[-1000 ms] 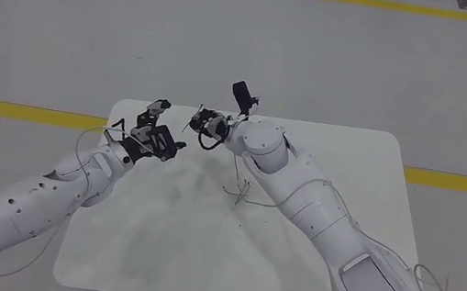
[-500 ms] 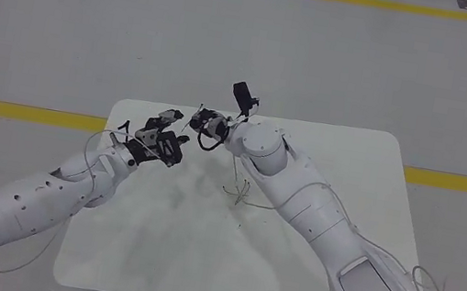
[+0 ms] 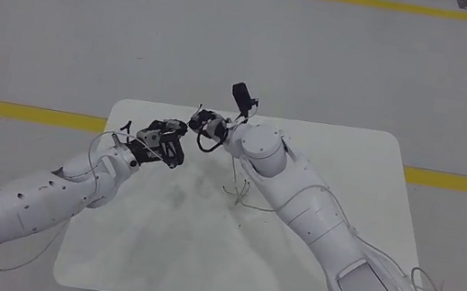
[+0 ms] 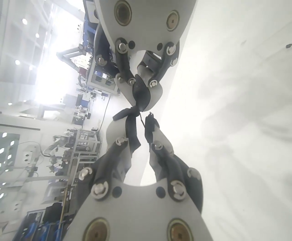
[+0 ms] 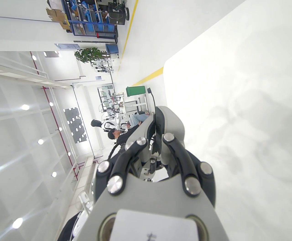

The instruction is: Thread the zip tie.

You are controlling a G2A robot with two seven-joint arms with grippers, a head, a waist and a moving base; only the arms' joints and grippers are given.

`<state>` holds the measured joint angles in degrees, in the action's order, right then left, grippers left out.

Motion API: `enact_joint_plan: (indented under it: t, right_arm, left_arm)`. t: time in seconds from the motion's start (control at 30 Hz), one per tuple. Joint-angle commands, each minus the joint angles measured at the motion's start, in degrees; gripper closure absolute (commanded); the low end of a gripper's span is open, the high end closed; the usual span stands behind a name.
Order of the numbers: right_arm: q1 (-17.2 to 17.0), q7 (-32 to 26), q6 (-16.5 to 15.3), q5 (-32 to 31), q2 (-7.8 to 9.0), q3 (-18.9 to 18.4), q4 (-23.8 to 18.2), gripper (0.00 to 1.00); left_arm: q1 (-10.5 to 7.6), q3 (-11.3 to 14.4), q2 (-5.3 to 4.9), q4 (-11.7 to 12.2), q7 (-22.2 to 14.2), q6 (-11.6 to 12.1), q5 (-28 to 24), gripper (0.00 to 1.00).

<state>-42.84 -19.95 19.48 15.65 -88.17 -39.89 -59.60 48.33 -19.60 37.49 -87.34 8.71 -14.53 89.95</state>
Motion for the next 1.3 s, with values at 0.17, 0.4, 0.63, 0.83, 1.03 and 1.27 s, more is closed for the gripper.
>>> enact_joint_plan:
  t: [0.17, 0.4, 0.63, 0.83, 1.03, 1.27]
  right_arm:
    - [0.0, 0.0, 0.0, -0.3, -0.31, -0.3, 0.4, 1.00]
    - [-0.4, -0.2, 0.0, -0.6, -0.48, -0.8, 0.3, 1.00]
    - [-1.1, -0.5, 0.0, -0.9, -0.46, -1.6, -0.1, 0.23]
    - [-1.6, -0.6, 0.0, -1.4, -0.42, -2.3, -0.4, 0.00]
    - [-1.9, -0.4, 0.0, -2.3, -0.25, -3.2, -0.8, 0.00]
    - [-5.1, -3.6, -4.3, -4.5, 1.90, -8.7, -3.7, 0.00]
  left_arm:
    - [-0.08, 0.0, 0.14, 0.4, -0.1, -0.1, 0.0, 1.00]
    - [-0.16, 0.0, 0.22, 0.6, 0.0, -0.3, 0.0, 1.00]
    - [-0.13, 0.0, 0.22, 0.7, 0.2, -0.3, 0.0, 1.00]
    - [-0.01, -0.2, 0.19, 0.6, 0.4, -0.2, 0.0, 1.00]
    - [0.33, -0.7, 0.20, 0.2, 0.7, -0.1, -0.1, 1.00]
    - [3.23, -5.5, -0.05, -1.1, 8.1, 4.0, -16.1, 1.00]
